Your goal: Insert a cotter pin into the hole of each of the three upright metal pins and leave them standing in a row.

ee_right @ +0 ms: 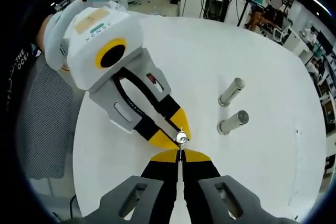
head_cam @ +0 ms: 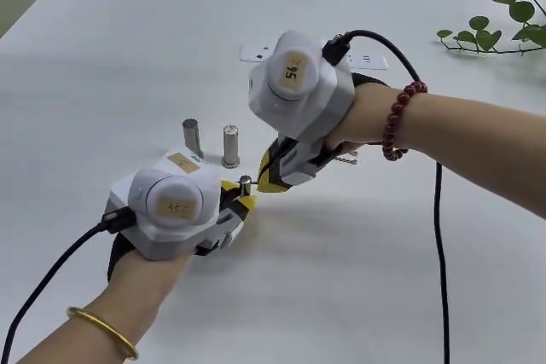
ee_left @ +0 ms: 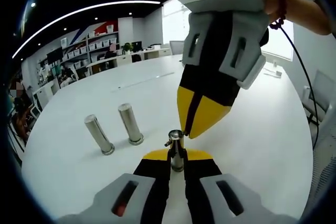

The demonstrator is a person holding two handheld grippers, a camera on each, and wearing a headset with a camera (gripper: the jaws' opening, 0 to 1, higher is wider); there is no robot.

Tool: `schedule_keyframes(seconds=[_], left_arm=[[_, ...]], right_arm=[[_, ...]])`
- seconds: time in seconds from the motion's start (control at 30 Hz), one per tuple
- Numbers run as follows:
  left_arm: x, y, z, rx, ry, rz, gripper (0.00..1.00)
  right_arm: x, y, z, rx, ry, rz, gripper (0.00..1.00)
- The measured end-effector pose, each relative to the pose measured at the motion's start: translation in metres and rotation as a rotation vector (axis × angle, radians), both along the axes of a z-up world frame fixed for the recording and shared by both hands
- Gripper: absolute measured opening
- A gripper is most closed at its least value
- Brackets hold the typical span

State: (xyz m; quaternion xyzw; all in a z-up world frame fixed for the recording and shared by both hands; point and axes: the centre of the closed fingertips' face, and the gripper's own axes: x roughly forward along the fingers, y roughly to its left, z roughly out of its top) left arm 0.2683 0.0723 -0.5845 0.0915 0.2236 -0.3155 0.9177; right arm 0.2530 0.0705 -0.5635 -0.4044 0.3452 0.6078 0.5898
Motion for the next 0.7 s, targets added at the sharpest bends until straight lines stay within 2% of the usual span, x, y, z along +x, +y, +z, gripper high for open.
schedule_keyframes(seconds=[0.2,0.27,0.33,0.5,0.6,0.7], left_arm=[[0.0,0.0,0.0,-0.001,-0.001,0.003,0.06],[0.0,0.0,0.0,0.0,-0.002,0.004,0.06],[0.0,0.0,0.0,0.007,-0.003,0.005,0.06],[0.0,0.001,0.0,0.007,-0.003,0.007,0.06],[0.0,0.001,0.0,0.006,-0.003,0.01,0.06],[0.0,0.001,0.0,0.007,-0.004,0.01,0.06]], right_arm=[[0.0,0.003,0.001,0.03,0.004,-0.012,0.0],[0.004,0.005,0.003,0.059,0.015,-0.082,0.0],[0.004,0.008,0.007,0.092,0.038,-0.112,0.03],[0.003,0.0,0.009,0.071,0.033,-0.118,0.07],[-0.002,-0.007,0.009,0.062,0.045,-0.119,0.06],[-0.004,-0.011,0.008,0.047,0.037,-0.114,0.04]])
